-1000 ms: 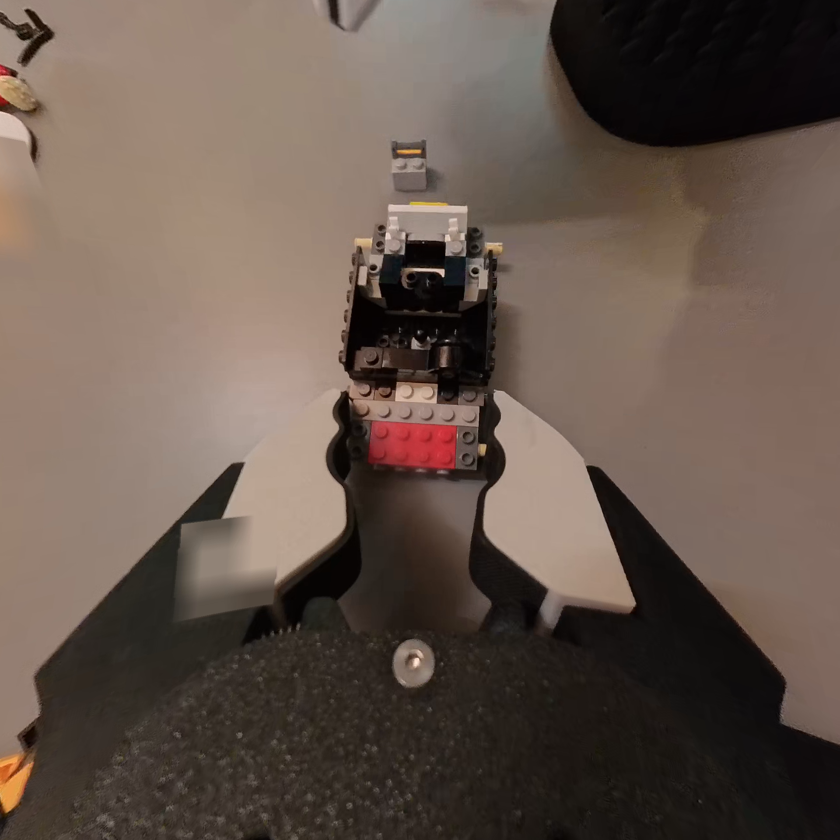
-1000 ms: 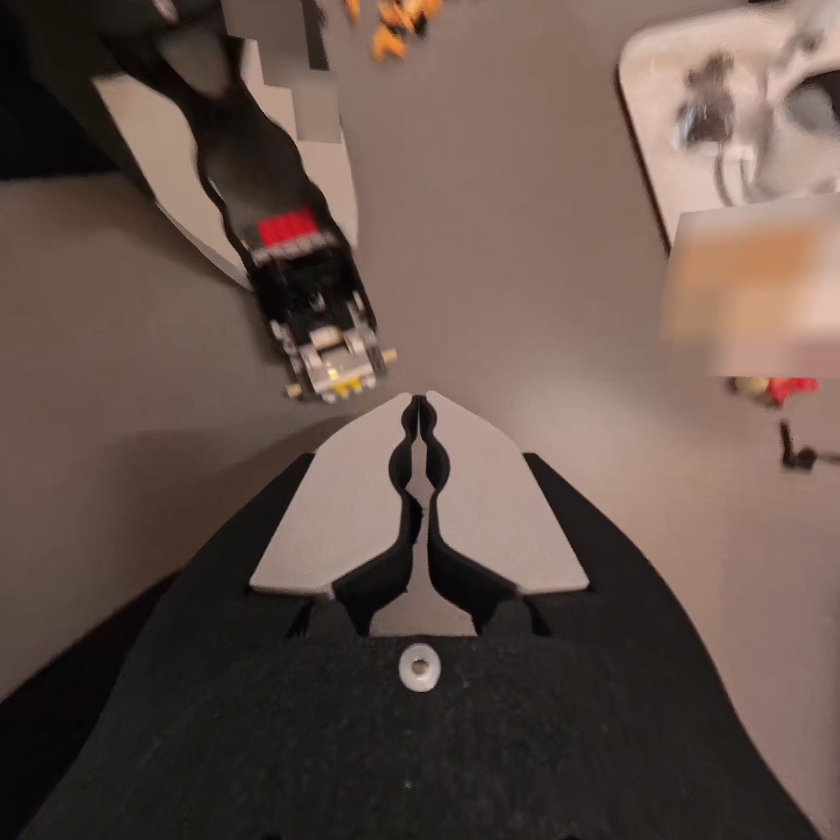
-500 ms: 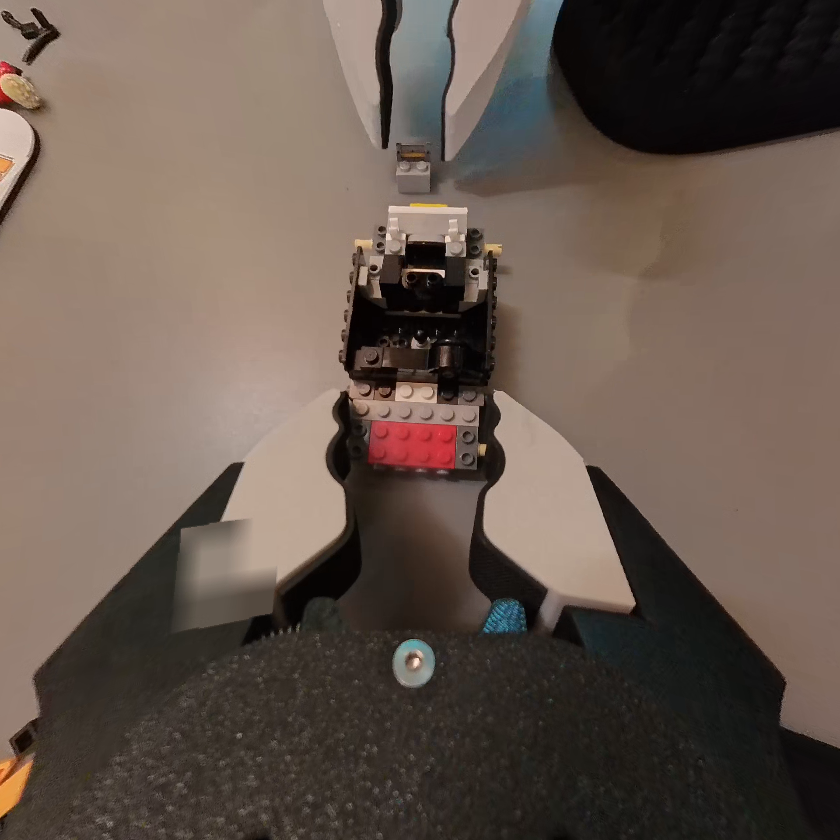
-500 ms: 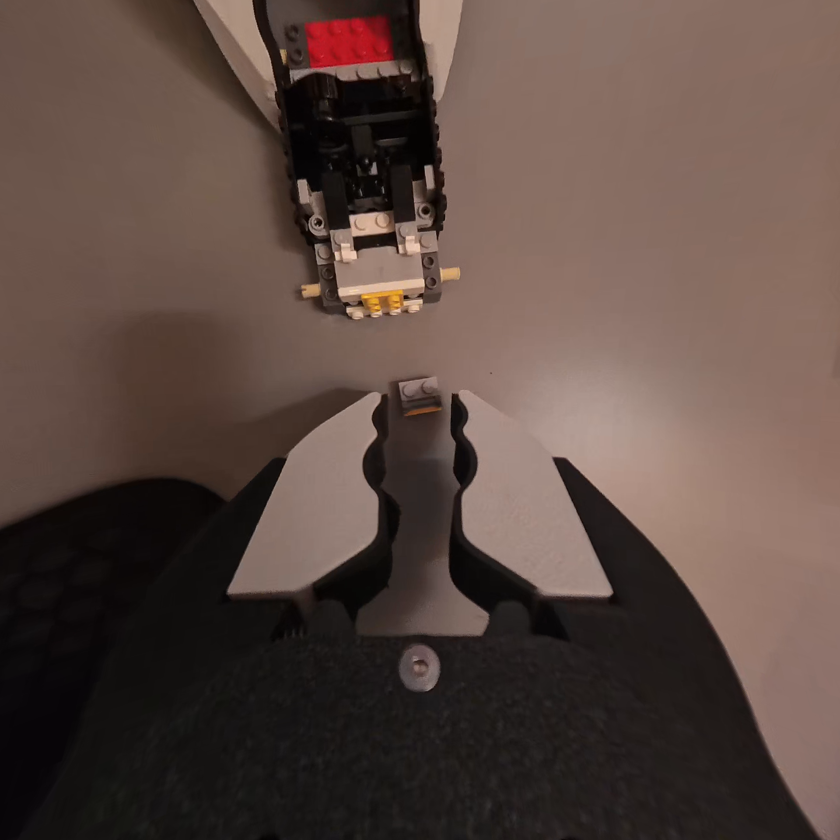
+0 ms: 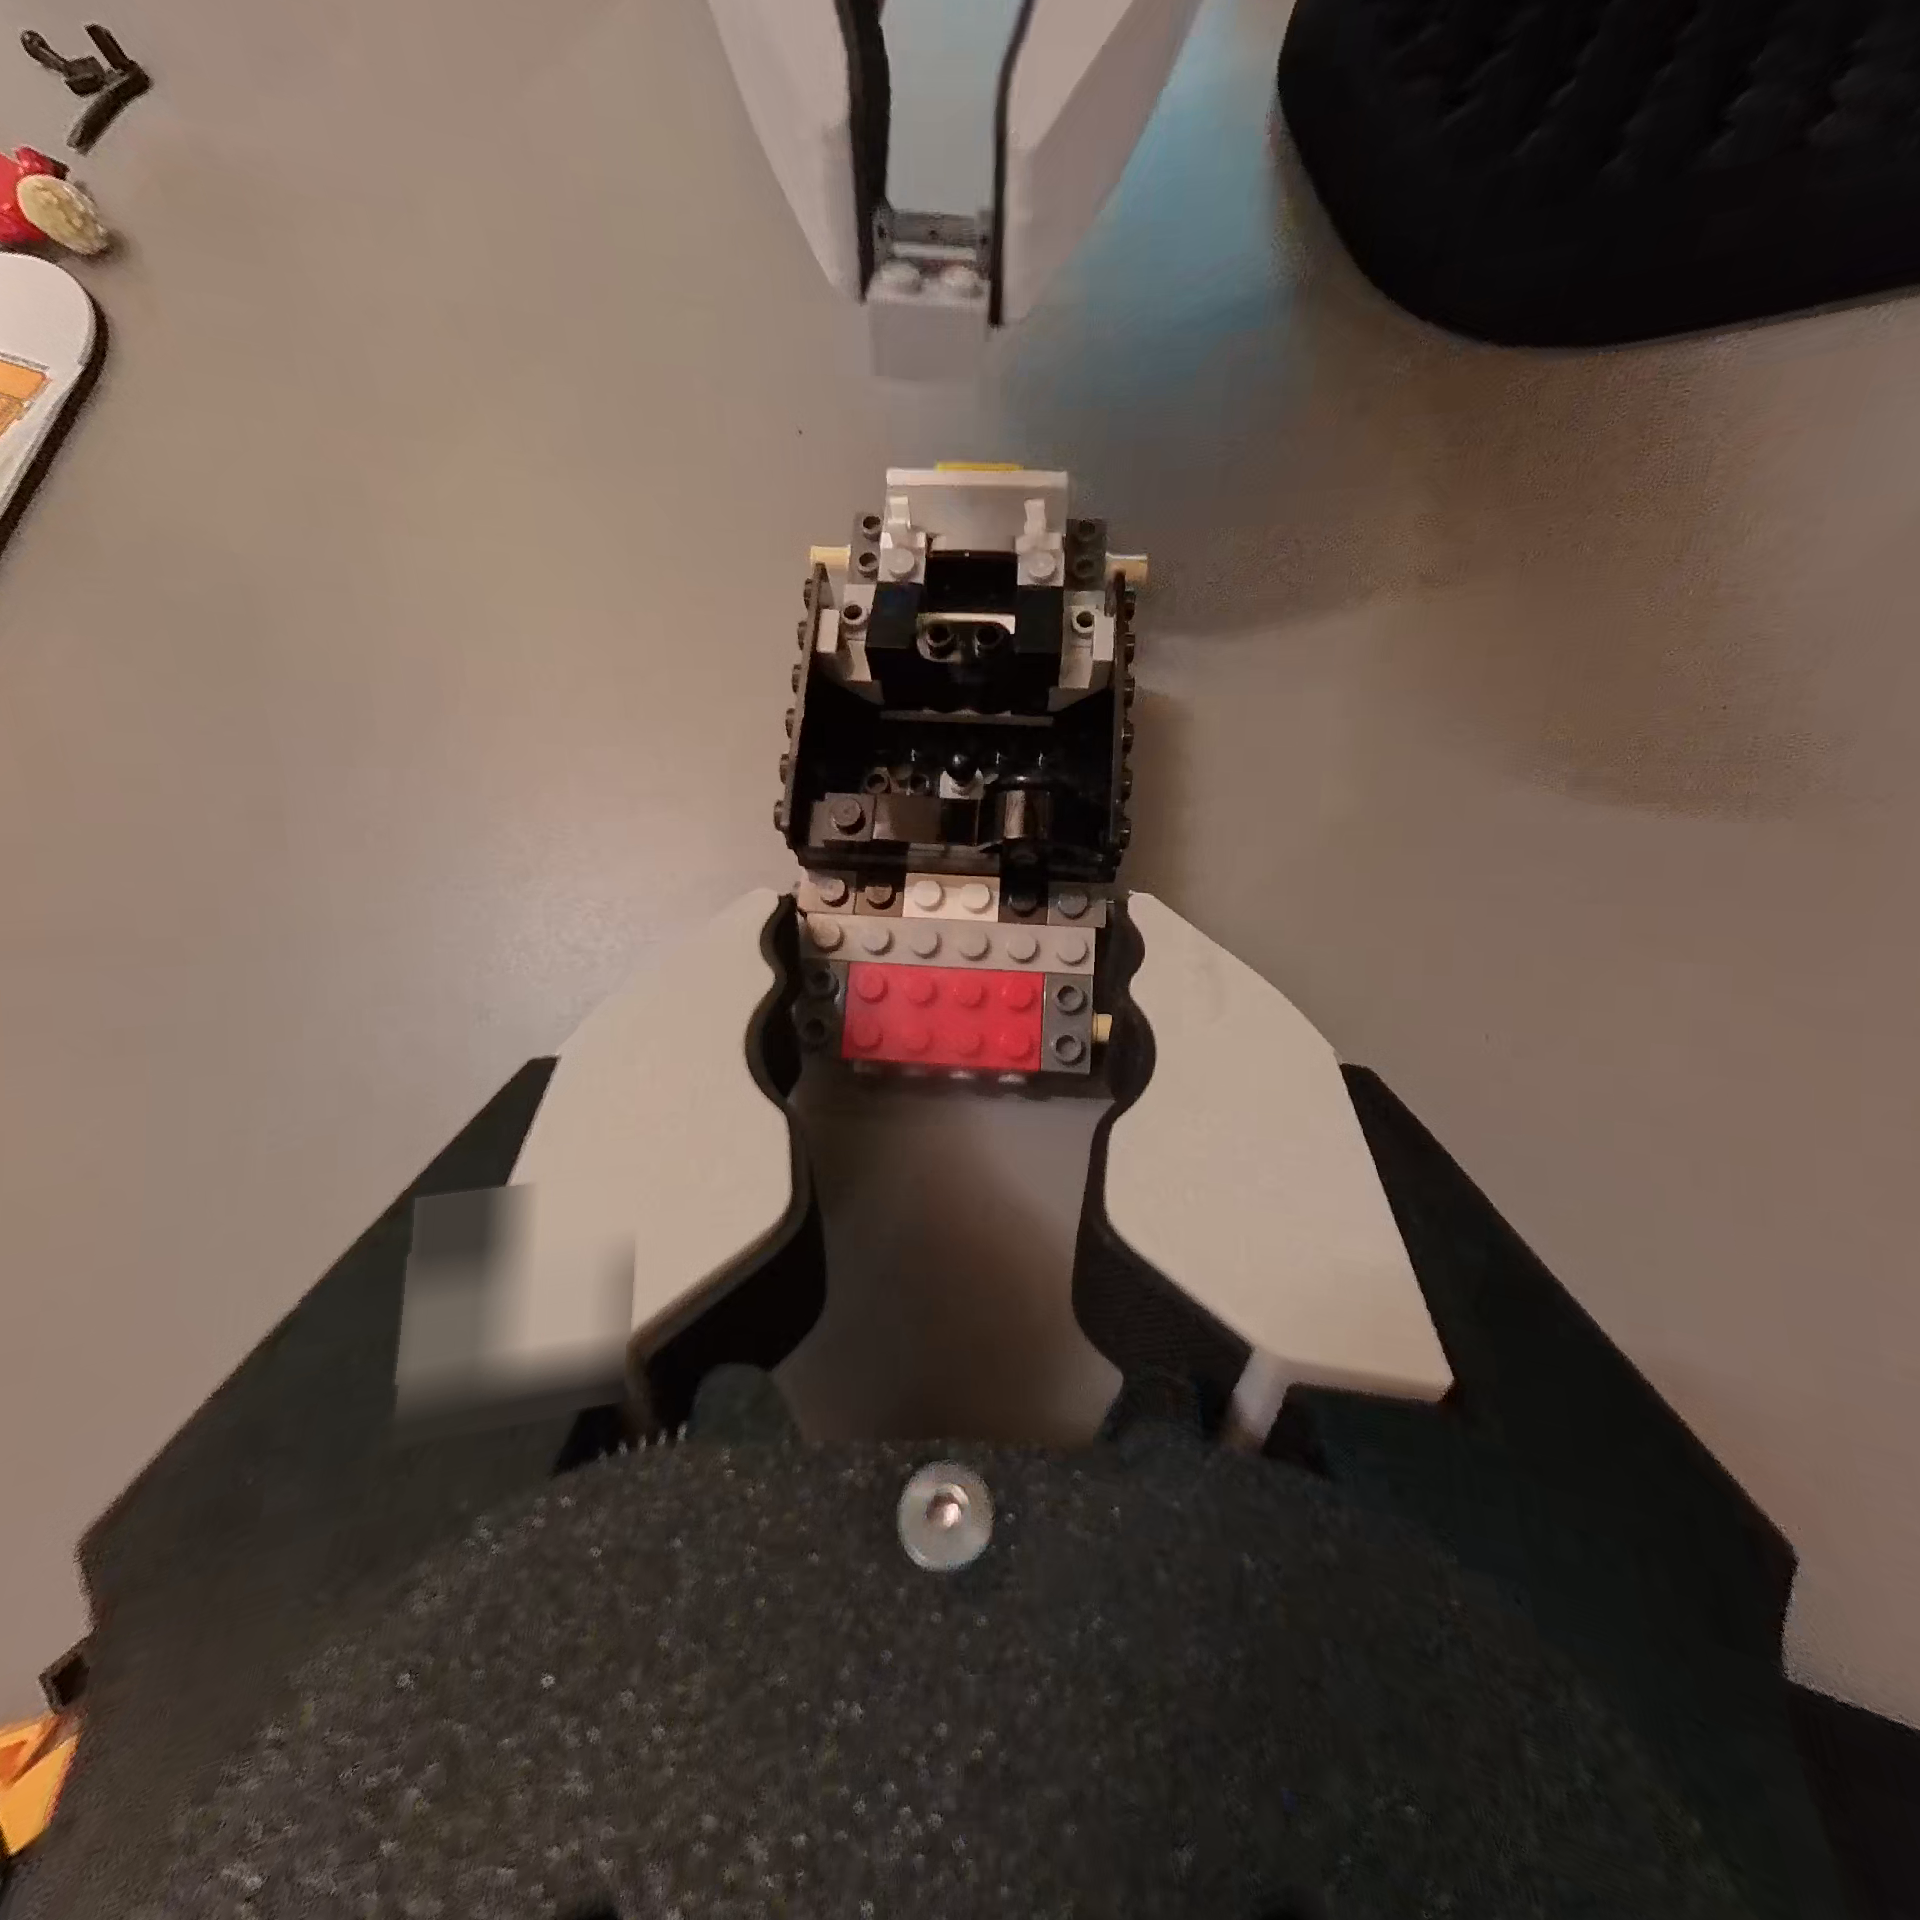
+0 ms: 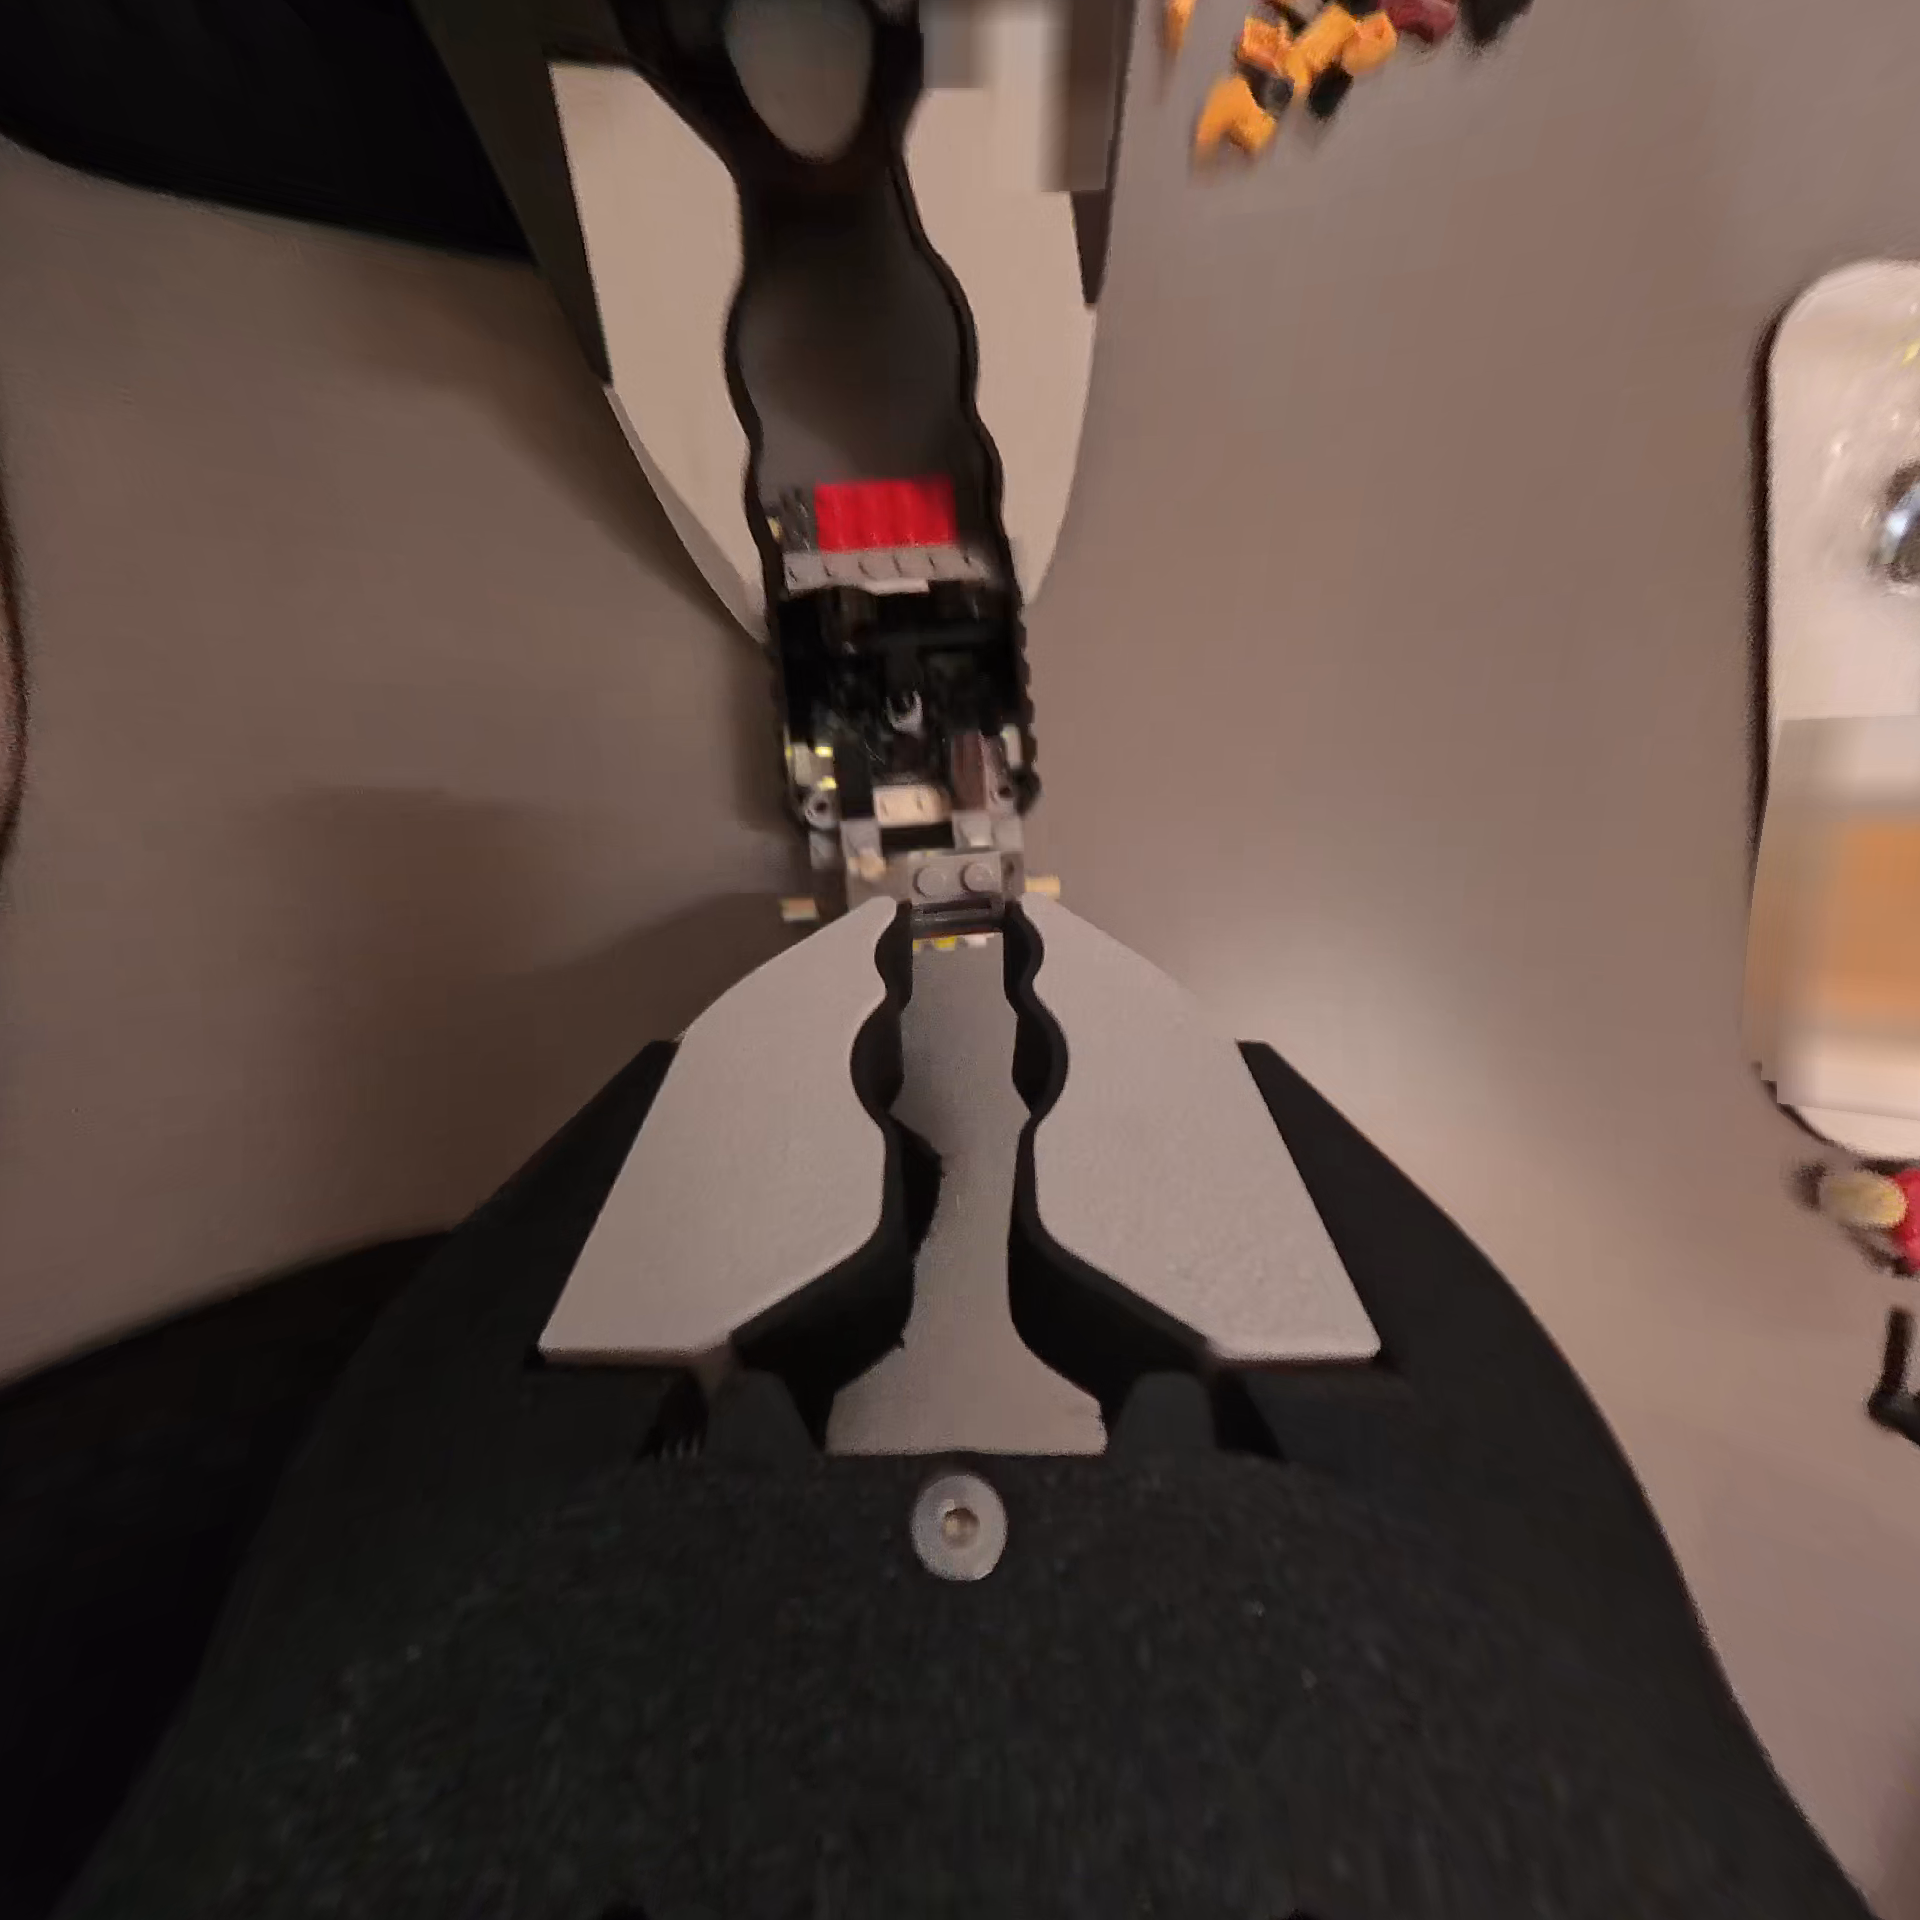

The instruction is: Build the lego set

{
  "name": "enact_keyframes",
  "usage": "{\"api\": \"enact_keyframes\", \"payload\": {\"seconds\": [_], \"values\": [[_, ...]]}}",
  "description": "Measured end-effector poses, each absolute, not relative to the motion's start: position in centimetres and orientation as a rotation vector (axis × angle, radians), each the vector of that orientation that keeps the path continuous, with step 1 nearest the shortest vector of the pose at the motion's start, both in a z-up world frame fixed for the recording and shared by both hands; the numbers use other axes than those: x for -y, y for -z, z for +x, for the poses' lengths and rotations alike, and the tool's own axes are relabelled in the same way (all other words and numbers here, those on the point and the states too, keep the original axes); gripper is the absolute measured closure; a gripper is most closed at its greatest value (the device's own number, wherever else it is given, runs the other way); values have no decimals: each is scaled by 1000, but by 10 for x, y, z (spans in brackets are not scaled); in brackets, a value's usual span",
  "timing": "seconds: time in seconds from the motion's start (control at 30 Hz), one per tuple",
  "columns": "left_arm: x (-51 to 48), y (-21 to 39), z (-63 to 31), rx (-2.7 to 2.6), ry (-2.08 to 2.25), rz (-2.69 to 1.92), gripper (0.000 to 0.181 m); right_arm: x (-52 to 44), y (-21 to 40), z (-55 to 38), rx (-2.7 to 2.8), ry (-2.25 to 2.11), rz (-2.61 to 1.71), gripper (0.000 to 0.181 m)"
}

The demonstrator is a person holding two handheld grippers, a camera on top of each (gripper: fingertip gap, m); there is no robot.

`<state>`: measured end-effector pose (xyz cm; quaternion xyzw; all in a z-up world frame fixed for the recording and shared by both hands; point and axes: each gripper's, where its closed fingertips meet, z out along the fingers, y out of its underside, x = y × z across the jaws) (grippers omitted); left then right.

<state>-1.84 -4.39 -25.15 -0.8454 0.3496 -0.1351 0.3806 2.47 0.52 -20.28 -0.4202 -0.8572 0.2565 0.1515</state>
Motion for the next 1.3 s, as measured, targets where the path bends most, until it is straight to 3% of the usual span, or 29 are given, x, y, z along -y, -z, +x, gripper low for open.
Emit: {"api": "enact_keyframes", "payload": {"seconds": [1.3], "values": [[45, 252, -18, -890, 325, -2178, 125, 12, 226, 21, 2904, -215, -1360, 165]]}}
